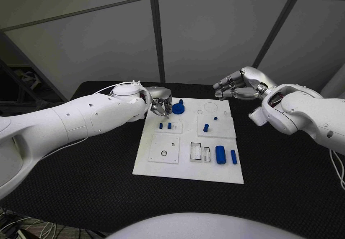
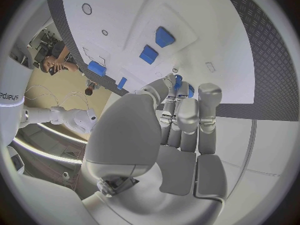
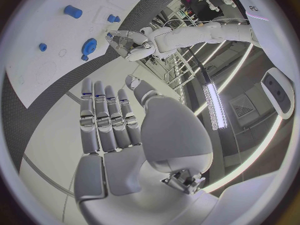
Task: Assemble the parts on the task board
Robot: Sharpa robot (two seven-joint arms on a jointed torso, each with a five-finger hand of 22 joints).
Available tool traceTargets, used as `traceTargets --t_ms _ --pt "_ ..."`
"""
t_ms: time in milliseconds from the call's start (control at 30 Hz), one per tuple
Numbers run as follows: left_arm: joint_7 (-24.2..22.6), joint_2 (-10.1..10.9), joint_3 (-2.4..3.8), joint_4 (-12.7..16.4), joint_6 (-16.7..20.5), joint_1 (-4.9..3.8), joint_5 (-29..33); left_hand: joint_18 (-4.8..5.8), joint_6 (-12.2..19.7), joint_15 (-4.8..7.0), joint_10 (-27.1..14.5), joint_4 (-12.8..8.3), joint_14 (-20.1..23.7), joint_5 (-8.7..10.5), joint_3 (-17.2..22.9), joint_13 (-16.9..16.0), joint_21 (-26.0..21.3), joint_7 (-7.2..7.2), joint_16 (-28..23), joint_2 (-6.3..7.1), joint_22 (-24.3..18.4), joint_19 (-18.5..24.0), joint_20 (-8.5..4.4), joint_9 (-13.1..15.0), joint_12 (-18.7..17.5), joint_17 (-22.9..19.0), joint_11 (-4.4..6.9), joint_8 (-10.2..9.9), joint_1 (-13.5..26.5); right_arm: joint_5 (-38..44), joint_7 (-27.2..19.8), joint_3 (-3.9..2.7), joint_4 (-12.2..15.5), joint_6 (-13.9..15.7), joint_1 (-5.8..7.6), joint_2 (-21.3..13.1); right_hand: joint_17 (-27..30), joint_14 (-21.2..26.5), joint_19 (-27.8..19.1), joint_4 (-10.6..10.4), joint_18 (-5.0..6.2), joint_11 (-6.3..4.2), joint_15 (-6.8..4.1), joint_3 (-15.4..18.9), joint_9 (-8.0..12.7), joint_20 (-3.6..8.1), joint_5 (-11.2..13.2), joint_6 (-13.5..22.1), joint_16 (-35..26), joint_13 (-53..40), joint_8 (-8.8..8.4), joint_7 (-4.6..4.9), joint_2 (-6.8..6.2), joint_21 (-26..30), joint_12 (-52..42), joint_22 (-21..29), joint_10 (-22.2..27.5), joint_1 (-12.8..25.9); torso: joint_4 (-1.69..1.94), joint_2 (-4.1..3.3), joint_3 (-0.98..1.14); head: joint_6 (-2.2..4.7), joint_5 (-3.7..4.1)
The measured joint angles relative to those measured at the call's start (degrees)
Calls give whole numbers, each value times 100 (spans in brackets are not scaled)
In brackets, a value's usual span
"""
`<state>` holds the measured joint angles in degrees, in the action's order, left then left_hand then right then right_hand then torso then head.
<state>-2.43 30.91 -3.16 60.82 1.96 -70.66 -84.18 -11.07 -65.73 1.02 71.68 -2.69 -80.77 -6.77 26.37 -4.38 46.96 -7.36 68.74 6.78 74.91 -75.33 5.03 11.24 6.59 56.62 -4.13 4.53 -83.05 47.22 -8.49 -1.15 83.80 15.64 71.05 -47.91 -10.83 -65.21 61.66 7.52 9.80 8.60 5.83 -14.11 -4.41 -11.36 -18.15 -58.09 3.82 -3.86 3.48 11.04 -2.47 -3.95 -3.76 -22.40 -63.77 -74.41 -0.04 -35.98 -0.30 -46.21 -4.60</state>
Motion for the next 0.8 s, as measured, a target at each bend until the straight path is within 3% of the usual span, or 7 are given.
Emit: traceTargets --t_ms 800 --pt "1 -52 -12 -48 -145 41 21 0 0 0 24 15 0 22 -15 -2 -44 0 0 2 0 0 0 -6 -33 -25 24 0 -1 0 -3 0 -11 -8 0 8 -1 0 0 0 0 0 0 0 0 0 0 0 0 0 0 0 0 0 0 -1 0 0 0 1 -1 -14 4"
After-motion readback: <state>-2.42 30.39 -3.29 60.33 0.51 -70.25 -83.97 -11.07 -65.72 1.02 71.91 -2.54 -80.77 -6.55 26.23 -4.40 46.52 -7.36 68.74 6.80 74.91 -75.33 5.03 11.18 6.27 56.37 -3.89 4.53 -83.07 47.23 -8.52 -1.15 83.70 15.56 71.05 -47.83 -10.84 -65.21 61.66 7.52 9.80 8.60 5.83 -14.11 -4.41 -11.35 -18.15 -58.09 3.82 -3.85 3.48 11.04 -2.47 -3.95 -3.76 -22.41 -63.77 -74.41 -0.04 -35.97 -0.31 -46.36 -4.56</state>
